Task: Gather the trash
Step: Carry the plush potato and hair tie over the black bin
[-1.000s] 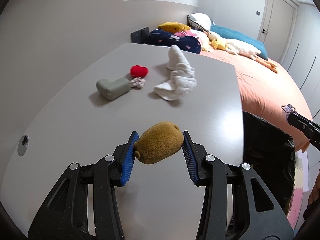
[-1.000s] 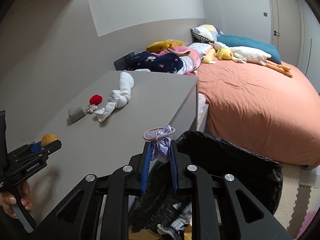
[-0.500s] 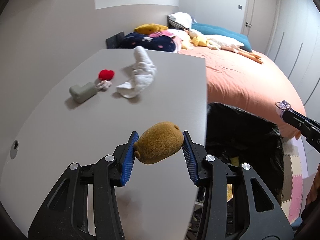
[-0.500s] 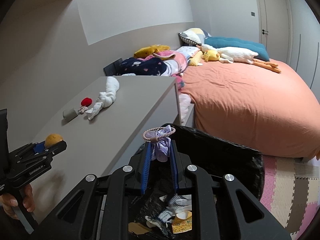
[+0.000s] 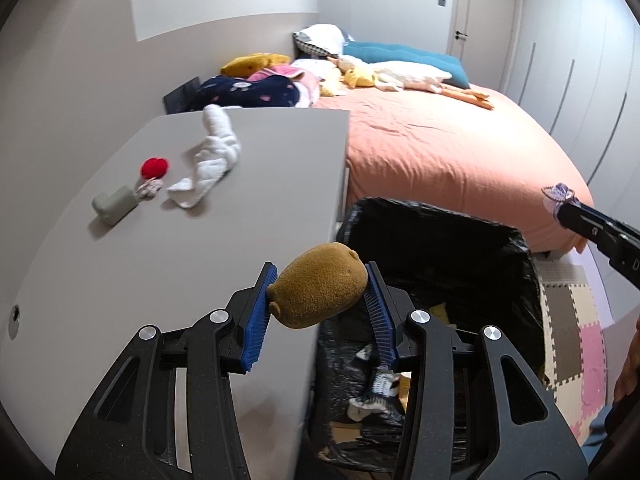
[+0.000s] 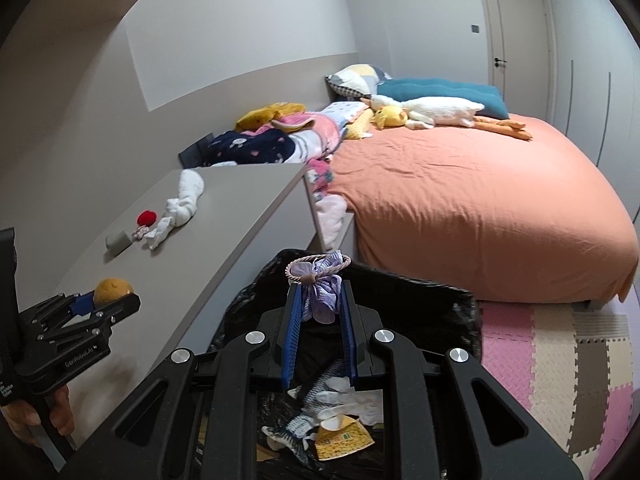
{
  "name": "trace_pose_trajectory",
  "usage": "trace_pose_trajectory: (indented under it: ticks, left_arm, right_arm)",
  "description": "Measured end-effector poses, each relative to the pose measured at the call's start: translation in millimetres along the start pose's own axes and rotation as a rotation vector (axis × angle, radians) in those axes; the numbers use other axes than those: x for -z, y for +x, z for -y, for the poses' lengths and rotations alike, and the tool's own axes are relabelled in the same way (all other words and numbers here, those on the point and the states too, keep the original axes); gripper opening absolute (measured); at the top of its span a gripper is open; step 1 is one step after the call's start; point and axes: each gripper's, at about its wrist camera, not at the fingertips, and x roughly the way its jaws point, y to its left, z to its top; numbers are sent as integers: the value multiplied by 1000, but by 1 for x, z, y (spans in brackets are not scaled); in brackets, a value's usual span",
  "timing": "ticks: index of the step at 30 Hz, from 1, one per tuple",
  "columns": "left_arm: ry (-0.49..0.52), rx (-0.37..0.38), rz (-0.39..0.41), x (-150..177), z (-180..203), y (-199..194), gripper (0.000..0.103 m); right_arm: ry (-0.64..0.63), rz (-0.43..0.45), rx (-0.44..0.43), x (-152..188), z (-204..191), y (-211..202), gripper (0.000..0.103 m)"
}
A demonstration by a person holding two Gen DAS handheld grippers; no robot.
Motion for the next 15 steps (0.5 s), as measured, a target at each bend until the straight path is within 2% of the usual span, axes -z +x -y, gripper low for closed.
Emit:
trace_pose_trajectory:
  ticks: [15]
  left_arm:
    - [129,100,-10,-7,71,6,44]
  right_arm:
    - [28,31,121,0,42,-23,21]
